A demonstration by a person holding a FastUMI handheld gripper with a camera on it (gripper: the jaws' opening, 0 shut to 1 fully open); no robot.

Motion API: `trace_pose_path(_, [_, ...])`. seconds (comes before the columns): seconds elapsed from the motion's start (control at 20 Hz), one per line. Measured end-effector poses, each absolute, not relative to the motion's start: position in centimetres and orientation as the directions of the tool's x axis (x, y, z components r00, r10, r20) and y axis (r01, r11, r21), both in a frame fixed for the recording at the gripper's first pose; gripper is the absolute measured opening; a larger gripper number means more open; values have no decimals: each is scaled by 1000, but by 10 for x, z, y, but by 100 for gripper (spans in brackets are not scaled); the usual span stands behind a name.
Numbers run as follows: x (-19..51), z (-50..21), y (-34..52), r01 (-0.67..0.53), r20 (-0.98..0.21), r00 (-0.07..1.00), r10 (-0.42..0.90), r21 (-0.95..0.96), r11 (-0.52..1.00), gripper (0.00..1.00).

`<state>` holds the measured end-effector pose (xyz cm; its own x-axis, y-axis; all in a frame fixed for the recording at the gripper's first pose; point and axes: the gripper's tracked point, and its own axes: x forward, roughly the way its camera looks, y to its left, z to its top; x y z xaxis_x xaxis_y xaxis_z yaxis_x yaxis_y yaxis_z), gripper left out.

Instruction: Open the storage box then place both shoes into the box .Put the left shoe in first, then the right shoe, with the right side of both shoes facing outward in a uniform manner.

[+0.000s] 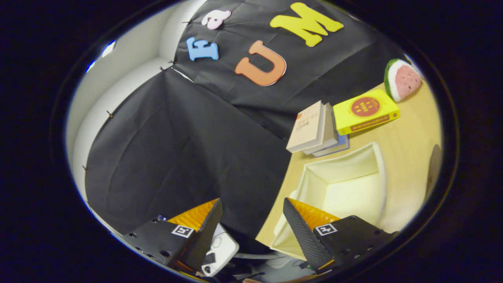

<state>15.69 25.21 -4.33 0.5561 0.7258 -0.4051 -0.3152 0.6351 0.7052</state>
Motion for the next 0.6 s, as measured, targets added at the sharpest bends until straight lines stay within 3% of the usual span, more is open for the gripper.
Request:
trace_pose_path(0.25, [160,-48,188,-306,-472,658,587,544,781,95])
trace_pose_path(0.6, [167,-94,94,-72,-661,634,400,465,882,94])
